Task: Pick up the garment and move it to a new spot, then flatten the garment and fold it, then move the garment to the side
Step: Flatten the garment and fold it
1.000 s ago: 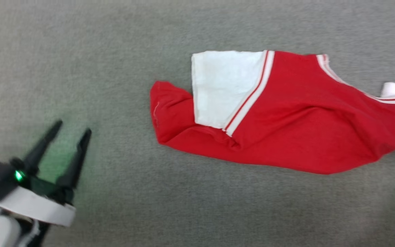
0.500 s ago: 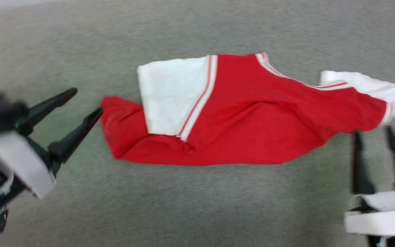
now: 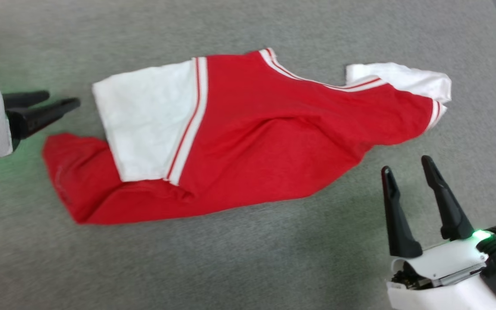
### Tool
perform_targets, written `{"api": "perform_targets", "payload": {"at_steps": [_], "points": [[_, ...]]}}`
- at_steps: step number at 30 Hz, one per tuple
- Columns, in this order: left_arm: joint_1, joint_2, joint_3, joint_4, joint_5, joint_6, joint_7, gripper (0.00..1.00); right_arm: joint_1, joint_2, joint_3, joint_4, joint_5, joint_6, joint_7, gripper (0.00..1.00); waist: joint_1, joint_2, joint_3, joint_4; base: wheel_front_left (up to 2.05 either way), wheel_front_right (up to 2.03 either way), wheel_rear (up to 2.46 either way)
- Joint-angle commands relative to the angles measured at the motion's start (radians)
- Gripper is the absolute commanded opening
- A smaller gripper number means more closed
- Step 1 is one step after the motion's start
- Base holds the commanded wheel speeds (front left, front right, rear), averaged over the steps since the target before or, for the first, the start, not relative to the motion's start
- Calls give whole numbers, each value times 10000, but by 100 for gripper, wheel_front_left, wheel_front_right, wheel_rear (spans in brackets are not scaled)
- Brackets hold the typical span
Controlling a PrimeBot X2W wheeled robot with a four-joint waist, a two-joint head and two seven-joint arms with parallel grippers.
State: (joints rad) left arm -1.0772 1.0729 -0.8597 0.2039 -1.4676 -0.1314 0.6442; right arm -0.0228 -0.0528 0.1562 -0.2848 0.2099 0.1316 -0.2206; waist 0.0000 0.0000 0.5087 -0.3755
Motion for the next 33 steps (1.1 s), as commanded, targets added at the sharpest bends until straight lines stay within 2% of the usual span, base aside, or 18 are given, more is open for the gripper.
{"api": "perform_targets", "payload": {"at_steps": [1, 8, 12, 13, 15, 16, 22, 29, 33], "points": [[-158, -17, -97, 108, -140, 15, 321, 100, 95, 38, 125, -48, -116, -16, -90, 100, 0, 0, 508, -545, 0, 0, 0], [-253, -294, -69, 367, -1284, 17, 1436, 100, 279, 36, 219, -43, -50, -18, -206, 100, 0, 0, 572, -712, 0, 0, 0], [-93, -402, -115, 9, -1433, 17, 1617, 100, 260, 37, 183, -19, -16, -18, -258, 100, 0, 0, 568, -689, 0, 0, 0], [-80, -406, -155, -108, -1303, 17, 1586, 97, 219, 37, 198, -18, -14, -18, -263, 100, 0, 0, 565, -671, 0, 0, 0], [-32, -501, -183, -179, -1170, 17, 1435, 37, 122, 37, 265, 0, -77, -18, -274, 100, 0, 0, 541, -611, 0, 0, 0], [-18, -551, -145, -121, -1133, 17, 1298, 0, 94, 39, 285, 11, -89, -16, -278, 100, 0, 0, 520, -568, 0, 0, 0], [-324, -557, 220, 510, -743, 17, 368, 0, -5, 34, 57, 137, -127, -18, -194, 100, 0, 0, 267, -64, 0, 0, 0], [-290, -51, 512, 1131, -608, 17, -248, 0, -279, 33, -24, 295, -181, -16, 122, 100, 0, 0, -128, 649, 0, 0, 0], [-146, 169, 464, 1550, -397, 17, -565, 0, -433, 33, -13, 299, -225, -16, 331, 100, 0, 0, -235, 832, 0, 0, 0]]}}
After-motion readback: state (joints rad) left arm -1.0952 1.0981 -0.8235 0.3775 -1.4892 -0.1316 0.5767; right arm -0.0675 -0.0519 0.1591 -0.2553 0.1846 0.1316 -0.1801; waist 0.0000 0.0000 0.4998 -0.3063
